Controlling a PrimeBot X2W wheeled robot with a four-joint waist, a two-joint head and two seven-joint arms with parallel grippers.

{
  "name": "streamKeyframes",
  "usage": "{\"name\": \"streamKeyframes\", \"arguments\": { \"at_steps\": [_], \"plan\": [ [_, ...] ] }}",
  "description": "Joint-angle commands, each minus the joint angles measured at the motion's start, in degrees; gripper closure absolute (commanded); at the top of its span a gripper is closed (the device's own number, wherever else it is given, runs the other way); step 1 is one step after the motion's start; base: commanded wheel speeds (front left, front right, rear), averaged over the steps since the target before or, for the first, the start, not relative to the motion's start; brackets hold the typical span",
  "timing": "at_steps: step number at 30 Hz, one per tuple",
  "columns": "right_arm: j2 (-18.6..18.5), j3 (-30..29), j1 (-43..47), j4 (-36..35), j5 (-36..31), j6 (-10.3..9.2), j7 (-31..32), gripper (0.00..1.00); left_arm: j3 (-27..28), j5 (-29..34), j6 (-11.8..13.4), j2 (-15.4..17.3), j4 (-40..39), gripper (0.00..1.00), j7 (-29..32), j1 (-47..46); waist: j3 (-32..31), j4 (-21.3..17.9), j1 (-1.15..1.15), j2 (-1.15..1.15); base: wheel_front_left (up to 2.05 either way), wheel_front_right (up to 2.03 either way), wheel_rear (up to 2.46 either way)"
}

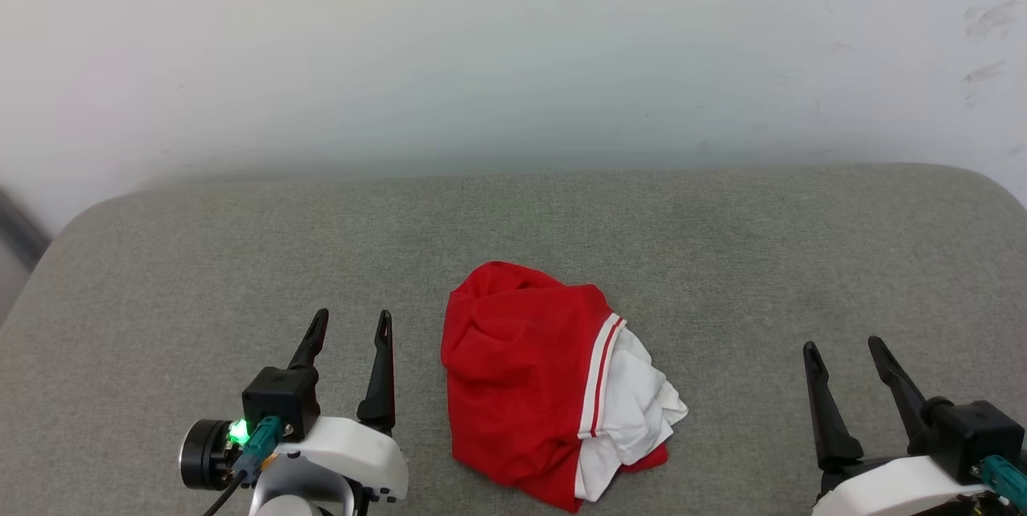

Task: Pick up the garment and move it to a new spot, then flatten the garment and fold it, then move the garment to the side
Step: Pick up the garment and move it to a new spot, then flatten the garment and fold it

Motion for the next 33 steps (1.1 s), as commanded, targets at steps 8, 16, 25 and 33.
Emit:
{"name": "streamKeyframes", "arguments": {
  "at_steps": [8, 16, 25, 33],
  "plan": [
    [0.08, 0.11, -0.35, -0.15, 0.39, -0.02, 0.21, 0.00, 0.47, -0.01, 0.82, 1.00, -1.93, 0.00, 0.46, -0.15, 0.27, -0.27, 0.00, 0.00, 0.00, 0.00, 0.00],
    [0.07, -3.86, -1.10, 2.39, 2.46, -0.02, 2.79, 0.00, 0.10, 0.29, 1.16, 1.41, -3.33, 0.00, 0.77, -0.84, 1.44, 0.33, 0.00, 0.00, 0.00, 0.00, 0.00],
    [-1.03, -7.61, -7.93, 6.19, 3.93, -0.01, 18.07, 0.00, -1.30, 0.93, 0.65, 0.12, -4.42, 0.00, -0.02, -3.82, 5.96, 3.76, 0.00, 0.00, 0.00, 0.00, 0.00],
    [-5.47, -2.40, -14.91, 7.72, 9.54, -0.02, 41.41, 0.00, -3.37, 1.46, -0.35, -2.56, -3.00, 0.00, -1.31, -7.45, 10.76, 7.64, 0.00, 0.00, 0.00, 0.00, 0.00]
  ]
}}
